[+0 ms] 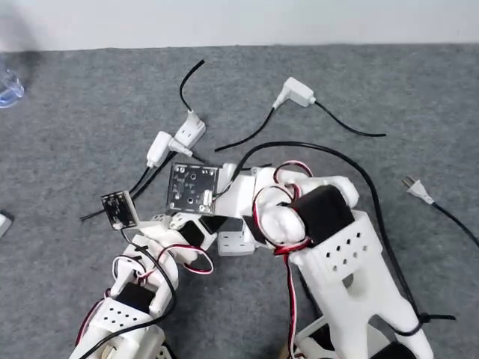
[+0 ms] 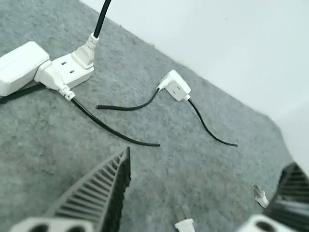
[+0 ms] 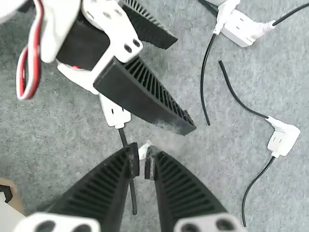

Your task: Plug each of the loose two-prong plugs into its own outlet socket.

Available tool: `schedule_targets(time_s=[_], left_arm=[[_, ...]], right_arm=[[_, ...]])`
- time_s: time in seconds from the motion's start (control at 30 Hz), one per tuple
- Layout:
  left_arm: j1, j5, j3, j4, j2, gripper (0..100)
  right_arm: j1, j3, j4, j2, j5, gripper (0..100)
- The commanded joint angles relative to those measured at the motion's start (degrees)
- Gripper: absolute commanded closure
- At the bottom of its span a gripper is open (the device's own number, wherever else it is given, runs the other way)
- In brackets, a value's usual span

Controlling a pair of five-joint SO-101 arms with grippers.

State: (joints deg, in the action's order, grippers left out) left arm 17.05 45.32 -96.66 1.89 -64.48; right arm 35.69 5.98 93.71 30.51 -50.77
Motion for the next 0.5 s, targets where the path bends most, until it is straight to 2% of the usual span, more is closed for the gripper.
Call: schedule_targets(time_s=[0.0, 0.1, 0.2, 0.3, 0.37, 0.47], left_arm=[[-0.53, 0.26, 0.75, -1.32, -0.53, 56], [-1.41, 0.18, 0.48, 0.26, -0.53, 56], [-4.04, -3.16, 0.48, 1.32, -0.53, 56], [-7.65, -6.24, 0.48, 1.32, -0.53, 56], [-9.93, -8.53, 0.48, 1.32, -0.53, 56], [-13.98, -13.89, 0.48, 1.93, -0.53, 56]], right_arm=[[-4.44, 2.2, -3.56, -1.19, -1.76, 99.1], [-12.79, 9.85, -10.68, -5.23, -2.29, 99.1], [-18.51, 16.35, -15.08, -8.48, -2.2, 99.0], [-19.56, 19.96, -15.87, -9.45, -1.67, 98.9], [-19.47, 21.36, -16.84, -9.45, 1.76, 98.3], [-19.47, 23.12, -20.0, -9.89, 7.74, 89.8]])
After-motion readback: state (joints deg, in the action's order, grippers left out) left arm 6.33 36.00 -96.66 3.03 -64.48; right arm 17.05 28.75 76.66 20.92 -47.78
